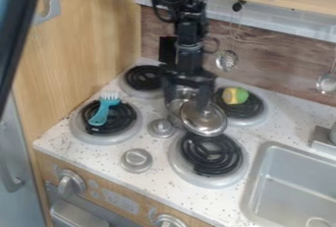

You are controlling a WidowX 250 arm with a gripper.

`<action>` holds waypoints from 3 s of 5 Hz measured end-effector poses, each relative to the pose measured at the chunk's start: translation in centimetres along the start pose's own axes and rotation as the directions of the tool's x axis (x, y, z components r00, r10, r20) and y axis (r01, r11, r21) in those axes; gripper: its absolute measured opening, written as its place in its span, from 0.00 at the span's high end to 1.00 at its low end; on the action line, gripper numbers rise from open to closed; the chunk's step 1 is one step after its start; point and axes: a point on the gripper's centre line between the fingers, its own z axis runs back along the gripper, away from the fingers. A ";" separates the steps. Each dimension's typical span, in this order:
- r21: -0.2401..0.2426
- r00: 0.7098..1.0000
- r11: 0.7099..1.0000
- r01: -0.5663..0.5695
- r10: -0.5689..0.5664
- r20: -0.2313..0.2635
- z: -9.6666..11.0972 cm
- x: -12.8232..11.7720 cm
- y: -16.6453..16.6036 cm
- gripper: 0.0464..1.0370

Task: Take the lid on the pot and put it on the right side of the burner

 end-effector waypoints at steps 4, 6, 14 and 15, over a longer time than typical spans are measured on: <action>0.061 1.000 0.998 0.028 -0.027 -0.015 -3.5 3.0 -2.2 0.09; 0.084 1.000 0.997 0.003 -0.003 0.007 -3.6 3.3 -1.9 0.66; 0.082 0.997 0.996 0.038 -0.044 0.069 -2.2 4.9 -5.5 0.03; 0.090 0.993 0.995 0.039 -0.049 0.109 -1.4 5.9 -5.6 0.04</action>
